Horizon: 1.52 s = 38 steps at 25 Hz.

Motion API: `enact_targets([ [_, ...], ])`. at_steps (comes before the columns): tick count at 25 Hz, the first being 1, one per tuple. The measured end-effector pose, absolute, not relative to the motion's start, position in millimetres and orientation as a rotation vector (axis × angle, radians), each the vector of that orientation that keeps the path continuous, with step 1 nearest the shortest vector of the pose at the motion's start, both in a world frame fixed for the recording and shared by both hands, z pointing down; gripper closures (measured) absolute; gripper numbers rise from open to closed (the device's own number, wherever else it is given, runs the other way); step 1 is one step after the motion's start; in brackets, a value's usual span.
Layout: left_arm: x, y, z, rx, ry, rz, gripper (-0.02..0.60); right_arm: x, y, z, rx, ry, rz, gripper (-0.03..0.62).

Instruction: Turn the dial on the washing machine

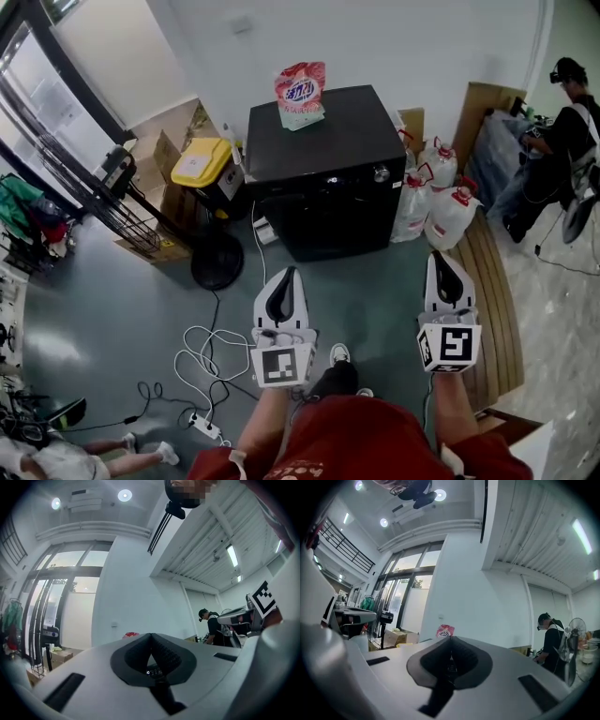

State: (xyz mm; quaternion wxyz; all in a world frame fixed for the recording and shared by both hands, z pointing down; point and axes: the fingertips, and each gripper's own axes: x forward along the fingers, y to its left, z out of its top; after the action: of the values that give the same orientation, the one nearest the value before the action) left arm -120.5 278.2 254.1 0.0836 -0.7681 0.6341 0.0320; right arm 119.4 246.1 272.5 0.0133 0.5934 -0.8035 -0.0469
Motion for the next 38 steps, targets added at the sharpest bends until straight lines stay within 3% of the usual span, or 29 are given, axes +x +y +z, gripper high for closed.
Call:
enact_targets([
  [22, -222, 120, 259, -2.346, 1.86, 0.119, 0.572, 13, 95, 274, 1.876, -2.413, -0.136, 0.585],
  [38, -182, 52, 270, -2.313, 1.873, 0.069, 0.572, 48, 18, 290, 1.854, -2.45, -0.09, 0.583],
])
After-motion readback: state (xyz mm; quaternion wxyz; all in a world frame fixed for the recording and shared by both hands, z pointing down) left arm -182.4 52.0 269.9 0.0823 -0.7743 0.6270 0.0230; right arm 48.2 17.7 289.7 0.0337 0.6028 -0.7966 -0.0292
